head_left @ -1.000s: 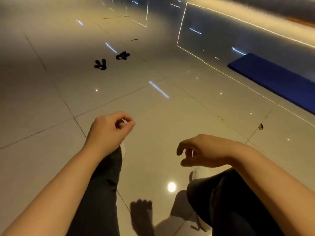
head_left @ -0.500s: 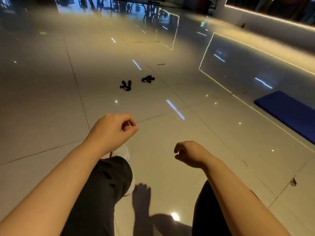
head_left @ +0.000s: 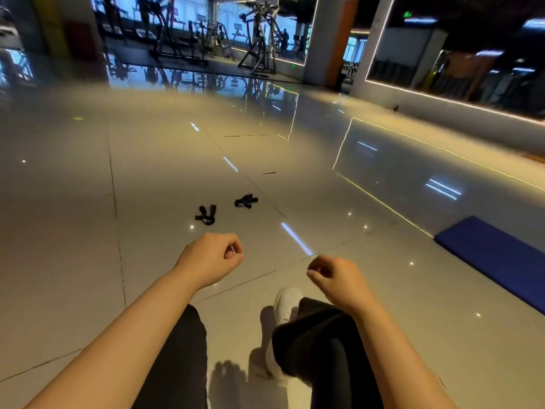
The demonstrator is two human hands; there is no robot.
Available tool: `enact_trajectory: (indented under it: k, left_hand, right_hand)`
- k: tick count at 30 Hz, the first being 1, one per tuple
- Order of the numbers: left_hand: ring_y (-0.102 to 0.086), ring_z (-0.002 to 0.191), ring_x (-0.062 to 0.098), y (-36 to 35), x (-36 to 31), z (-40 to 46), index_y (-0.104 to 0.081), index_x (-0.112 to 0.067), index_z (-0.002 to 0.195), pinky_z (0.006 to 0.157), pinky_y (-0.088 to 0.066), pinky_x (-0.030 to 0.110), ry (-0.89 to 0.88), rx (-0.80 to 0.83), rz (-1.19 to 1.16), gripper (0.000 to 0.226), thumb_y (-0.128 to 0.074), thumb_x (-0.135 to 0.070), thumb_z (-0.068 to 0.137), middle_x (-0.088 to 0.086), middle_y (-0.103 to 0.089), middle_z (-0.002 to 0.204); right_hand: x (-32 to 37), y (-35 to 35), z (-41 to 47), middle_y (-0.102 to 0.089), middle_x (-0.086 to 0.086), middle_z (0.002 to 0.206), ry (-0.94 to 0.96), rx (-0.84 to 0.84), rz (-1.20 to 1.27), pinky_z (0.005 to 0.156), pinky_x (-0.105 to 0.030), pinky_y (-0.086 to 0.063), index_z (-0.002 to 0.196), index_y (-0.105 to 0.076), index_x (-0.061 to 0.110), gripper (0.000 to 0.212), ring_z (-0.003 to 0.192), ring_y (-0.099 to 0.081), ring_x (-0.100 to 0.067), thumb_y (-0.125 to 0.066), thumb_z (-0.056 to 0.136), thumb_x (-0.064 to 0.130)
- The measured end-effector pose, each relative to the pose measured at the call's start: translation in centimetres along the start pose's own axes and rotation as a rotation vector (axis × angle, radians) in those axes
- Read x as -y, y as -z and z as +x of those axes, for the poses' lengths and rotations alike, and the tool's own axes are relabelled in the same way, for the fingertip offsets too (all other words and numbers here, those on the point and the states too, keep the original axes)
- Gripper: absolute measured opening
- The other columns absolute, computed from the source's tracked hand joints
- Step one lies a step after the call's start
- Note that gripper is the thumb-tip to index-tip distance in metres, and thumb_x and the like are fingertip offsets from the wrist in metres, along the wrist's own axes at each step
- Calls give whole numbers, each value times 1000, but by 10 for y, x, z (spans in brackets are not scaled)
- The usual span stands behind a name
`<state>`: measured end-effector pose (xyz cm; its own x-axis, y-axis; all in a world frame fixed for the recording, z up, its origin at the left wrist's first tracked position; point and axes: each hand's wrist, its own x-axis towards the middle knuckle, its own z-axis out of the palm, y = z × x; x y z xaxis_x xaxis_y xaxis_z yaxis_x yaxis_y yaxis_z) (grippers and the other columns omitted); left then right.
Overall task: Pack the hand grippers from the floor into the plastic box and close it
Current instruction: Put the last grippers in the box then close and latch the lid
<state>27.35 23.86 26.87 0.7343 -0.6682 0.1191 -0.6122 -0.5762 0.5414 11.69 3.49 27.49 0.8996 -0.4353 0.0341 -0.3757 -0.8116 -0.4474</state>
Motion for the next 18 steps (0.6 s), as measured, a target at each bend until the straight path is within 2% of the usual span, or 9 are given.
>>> enact_trajectory:
  k: [3, 6, 9, 13, 15, 18]
  left_hand:
    - [-58, 74, 12, -5, -3, 33, -59, -35, 81, 60, -44, 23, 3, 54, -2, 7, -58, -30, 86, -8, -61, 76]
    - [-59, 74, 10, -2, -10, 64, -62, -33, 85, 67, -51, 29, -66, 64, 3, 5, -57, -31, 86, -10, -62, 78]
    - [-59, 71, 7, 3, -8, 86, -63, -34, 85, 65, -51, 30, -104, 0, -33, 5, -58, -34, 85, -10, -63, 75]
    - [-58, 65, 8, -2, 9, 113, -63, -34, 87, 68, -54, 38, -35, -14, -62, 6, -57, -34, 85, -9, -62, 71]
    - [-57, 68, 8, -4, 22, 132, -63, -31, 95, 70, -54, 35, 12, -18, -66, 10, -56, -32, 87, -9, -61, 74]
    - [-55, 67, 5, -2, 49, 164, -64, -27, 103, 65, -47, 24, 100, -41, -100, 16, -56, -30, 89, -11, -59, 74]
  right_hand:
    - [-4, -5, 41, -66, 2, 100, -7, 20, 31, 82, -28, -51, 103, -65, 17, 16, 91, -60, -12, -58, 91, 24]
    - [-5, 1, 81, -66, 1, 100, 32, -2, 57, 77, -26, -47, 103, -66, 16, 17, 91, -58, -14, -57, 91, 25]
    - [-6, 3, 117, -64, 0, 101, 38, 51, 70, 78, -28, -48, 102, -66, 17, 18, 92, -58, -15, -58, 91, 29]
    - [6, -4, 173, -64, -1, 106, 64, 79, 117, 75, -26, -44, 107, -65, 16, 22, 94, -56, -15, -55, 92, 29]
    - [18, -11, 204, -65, -1, 105, 97, 57, 136, 73, -25, -42, 106, -65, 17, 21, 91, -55, -14, -55, 92, 28]
    - [35, -27, 257, -66, -4, 104, 141, 37, 149, 71, -23, -40, 105, -65, 14, 20, 85, -52, -12, -55, 92, 25]
